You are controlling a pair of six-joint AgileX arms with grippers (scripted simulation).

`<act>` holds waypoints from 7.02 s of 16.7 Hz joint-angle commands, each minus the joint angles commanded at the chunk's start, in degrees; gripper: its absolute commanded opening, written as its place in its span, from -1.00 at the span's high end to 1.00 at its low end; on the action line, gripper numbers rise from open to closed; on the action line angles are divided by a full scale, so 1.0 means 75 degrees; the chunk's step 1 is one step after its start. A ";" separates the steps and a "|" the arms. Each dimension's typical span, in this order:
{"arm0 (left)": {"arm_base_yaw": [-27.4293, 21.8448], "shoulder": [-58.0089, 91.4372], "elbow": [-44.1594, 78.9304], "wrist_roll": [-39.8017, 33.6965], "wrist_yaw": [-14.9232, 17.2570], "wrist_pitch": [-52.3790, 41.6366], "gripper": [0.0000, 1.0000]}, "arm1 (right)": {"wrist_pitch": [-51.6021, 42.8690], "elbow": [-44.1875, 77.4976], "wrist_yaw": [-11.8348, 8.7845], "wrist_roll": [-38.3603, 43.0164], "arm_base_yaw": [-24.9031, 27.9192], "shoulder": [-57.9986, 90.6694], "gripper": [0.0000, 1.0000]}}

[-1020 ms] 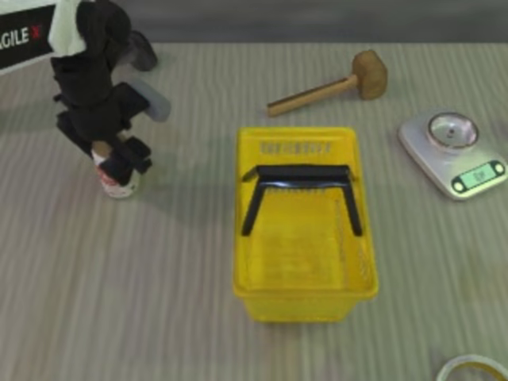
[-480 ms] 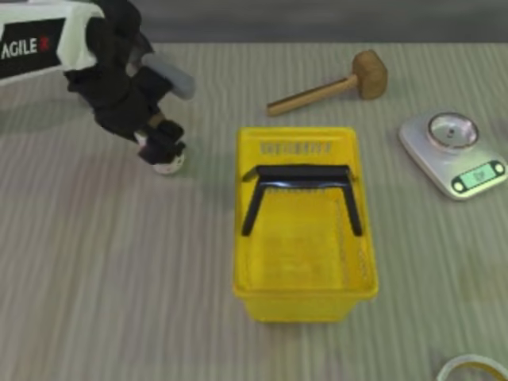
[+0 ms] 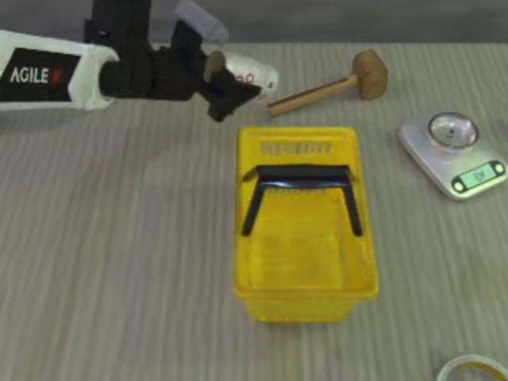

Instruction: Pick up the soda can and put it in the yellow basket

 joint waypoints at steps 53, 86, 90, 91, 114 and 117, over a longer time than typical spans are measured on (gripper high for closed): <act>-0.0215 0.0799 -0.2498 -0.1909 0.3961 0.8090 -1.00 | 0.0000 0.0000 0.0000 0.0000 0.0000 0.0000 -1.00; 0.2300 -1.7174 -1.1552 -0.2206 -0.5690 -0.0568 -1.00 | -1.0657 1.5339 0.0022 -0.8725 0.5136 1.6682 -1.00; 0.2300 -1.7174 -1.1552 -0.2206 -0.5690 -0.0568 -1.00 | -1.0659 1.5352 0.0020 -0.8732 0.5111 1.6702 -1.00; 0.2300 -1.7174 -1.1552 -0.2206 -0.5690 -0.0568 -1.00 | -1.0630 1.5323 0.0022 -0.8737 0.5120 1.6694 -1.00; 0.2300 -1.7174 -1.1552 -0.2206 -0.5690 -0.0568 -1.00 | -1.0043 1.4709 0.0022 -0.8720 0.5141 1.6665 1.00; 0.2300 -1.7174 -1.1552 -0.2206 -0.5690 -0.0568 -1.00 | -1.0043 1.4709 0.0022 -0.8720 0.5141 1.6665 1.00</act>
